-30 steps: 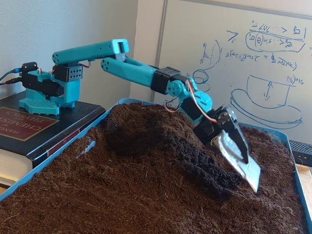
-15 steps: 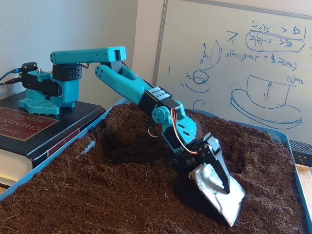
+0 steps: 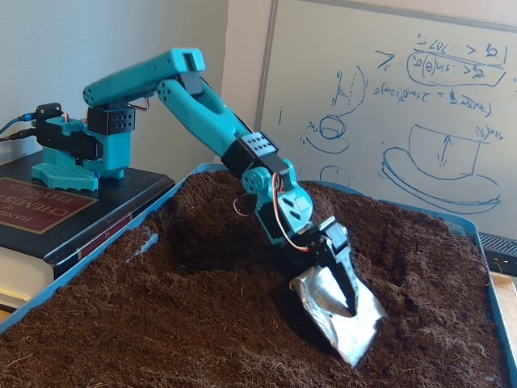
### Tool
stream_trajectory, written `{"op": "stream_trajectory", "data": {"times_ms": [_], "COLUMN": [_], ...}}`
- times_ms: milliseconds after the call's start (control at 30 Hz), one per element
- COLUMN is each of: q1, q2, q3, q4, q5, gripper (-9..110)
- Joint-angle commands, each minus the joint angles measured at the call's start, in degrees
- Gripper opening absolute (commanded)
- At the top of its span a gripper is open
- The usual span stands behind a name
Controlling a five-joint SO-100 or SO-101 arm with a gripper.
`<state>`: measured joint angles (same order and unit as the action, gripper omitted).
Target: Build a berm.
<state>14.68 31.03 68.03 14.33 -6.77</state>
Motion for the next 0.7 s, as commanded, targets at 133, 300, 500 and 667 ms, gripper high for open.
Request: {"op": "stream_trajectory", "data": {"times_ms": [133,300,500,667], "q1": [-2.8,-2.8,-3.4,-4.9], "q2": [11.0,20.0,31.7,34.8], "q3": [29.2,36.9,34.8,19.6], "q4": [1.8,1.8,1.7,1.8], "q5": [-0.7,-0.6,0.5,7.1], "gripper": [1,1,0,0]}}
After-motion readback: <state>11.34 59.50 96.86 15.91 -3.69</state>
